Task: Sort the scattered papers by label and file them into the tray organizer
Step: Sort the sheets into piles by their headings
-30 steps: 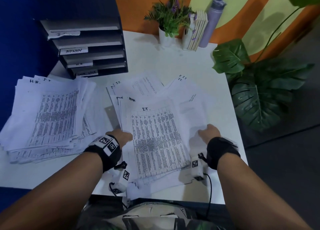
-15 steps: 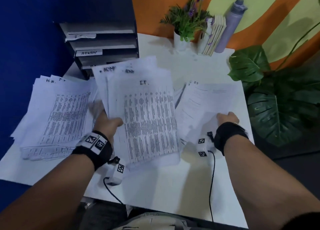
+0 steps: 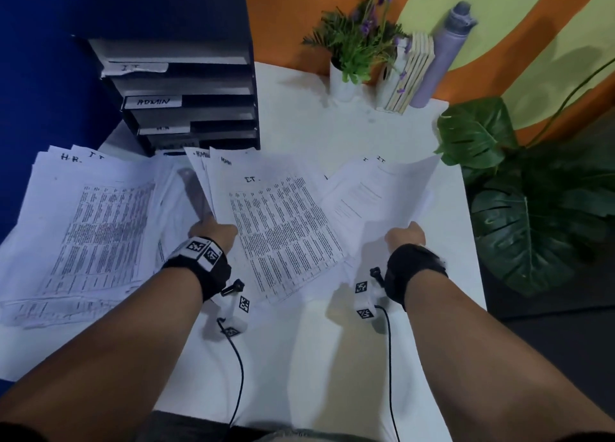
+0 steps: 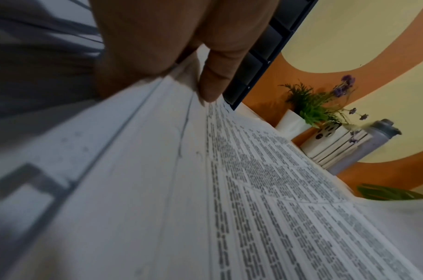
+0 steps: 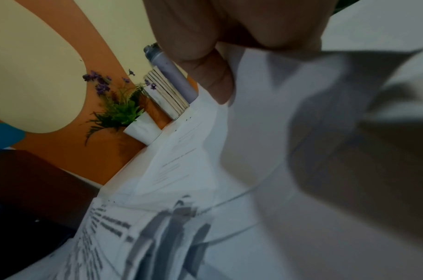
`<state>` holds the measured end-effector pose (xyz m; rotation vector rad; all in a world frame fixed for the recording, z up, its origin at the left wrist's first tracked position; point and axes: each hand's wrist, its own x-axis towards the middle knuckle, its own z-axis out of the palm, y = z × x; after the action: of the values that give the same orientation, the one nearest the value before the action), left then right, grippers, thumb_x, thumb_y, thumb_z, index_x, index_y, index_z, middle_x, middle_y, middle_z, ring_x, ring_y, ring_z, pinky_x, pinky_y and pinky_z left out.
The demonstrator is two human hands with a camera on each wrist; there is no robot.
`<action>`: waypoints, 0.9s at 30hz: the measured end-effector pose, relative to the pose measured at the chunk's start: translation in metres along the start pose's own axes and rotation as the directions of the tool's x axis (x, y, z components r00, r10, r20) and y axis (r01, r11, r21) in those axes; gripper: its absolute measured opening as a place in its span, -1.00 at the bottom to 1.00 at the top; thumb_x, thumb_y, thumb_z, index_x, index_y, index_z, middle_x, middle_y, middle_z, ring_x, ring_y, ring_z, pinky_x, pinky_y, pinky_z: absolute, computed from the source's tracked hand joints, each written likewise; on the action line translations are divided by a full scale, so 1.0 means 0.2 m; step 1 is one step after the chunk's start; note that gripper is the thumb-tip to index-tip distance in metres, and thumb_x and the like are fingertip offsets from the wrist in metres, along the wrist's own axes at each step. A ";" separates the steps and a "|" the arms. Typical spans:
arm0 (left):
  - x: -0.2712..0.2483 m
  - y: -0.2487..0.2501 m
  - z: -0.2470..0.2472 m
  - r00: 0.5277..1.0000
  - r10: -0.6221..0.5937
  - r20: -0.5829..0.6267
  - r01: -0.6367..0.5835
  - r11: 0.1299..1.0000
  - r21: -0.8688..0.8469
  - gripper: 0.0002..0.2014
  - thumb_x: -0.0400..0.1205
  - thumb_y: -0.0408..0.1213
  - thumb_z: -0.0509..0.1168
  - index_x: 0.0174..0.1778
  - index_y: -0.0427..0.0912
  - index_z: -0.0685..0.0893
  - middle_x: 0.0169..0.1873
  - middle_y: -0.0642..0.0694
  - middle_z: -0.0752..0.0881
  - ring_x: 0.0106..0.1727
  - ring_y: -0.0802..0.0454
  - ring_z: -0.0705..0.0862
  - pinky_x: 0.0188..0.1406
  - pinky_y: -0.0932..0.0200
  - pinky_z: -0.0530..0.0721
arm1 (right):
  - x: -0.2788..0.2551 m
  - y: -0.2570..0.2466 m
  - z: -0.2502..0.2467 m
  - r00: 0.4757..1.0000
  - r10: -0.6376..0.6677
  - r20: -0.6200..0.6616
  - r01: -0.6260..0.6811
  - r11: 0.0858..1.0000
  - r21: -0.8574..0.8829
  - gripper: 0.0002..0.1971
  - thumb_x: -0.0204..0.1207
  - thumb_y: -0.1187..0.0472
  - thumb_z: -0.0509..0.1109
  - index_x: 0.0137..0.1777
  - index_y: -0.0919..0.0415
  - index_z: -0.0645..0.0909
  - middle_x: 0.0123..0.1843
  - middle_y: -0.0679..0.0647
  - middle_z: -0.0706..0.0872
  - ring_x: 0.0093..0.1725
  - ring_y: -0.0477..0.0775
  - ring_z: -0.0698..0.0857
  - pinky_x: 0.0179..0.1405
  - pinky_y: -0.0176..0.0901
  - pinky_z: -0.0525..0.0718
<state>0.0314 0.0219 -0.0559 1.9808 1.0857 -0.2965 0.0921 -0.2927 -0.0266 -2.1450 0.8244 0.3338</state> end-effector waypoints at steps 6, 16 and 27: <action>0.00 0.05 0.07 0.993 0.081 0.089 -0.071 0.992 -0.109 -0.39 0.53 -0.34 0.30 0.54 -0.12 0.35 0.30 -0.21 0.61 0.22 -0.23 0.61 0.26 -0.05 0.61 | -0.07 0.02 0.06 0.984 -0.177 0.017 0.176 0.984 0.020 -0.73 0.49 0.54 0.06 -0.02 0.21 0.46 -0.15 0.01 0.56 -0.07 0.13 0.50 -0.14 -0.21 0.47; -0.05 -0.07 0.02 0.992 0.041 0.120 -0.045 0.999 0.027 -0.55 0.59 -0.46 0.33 0.42 -0.29 0.44 0.22 -0.29 0.64 0.07 -0.19 0.61 -0.08 0.20 0.53 | -0.20 -0.21 -0.15 0.538 -0.829 -0.152 0.797 0.559 -0.230 -0.52 0.33 0.60 0.15 0.12 0.17 0.64 0.07 0.13 0.59 0.00 0.09 0.57 -0.27 -0.35 0.27; -0.13 -0.35 -0.09 0.971 0.005 0.238 0.072 0.947 -0.313 0.25 0.00 0.67 0.30 0.52 -0.11 0.44 0.46 -0.12 0.53 0.43 -0.20 0.52 0.45 -0.21 0.46 | -0.40 -0.32 -0.02 0.784 -0.601 0.157 0.583 0.799 0.144 -0.16 0.49 0.39 0.38 0.67 0.05 0.01 0.42 -0.05 0.44 0.34 -0.02 0.49 0.30 -0.27 0.40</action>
<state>-0.0411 0.0404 -0.0694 1.5950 0.9486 -0.3423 0.0730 -0.2297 0.0517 -2.1199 0.0198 0.1659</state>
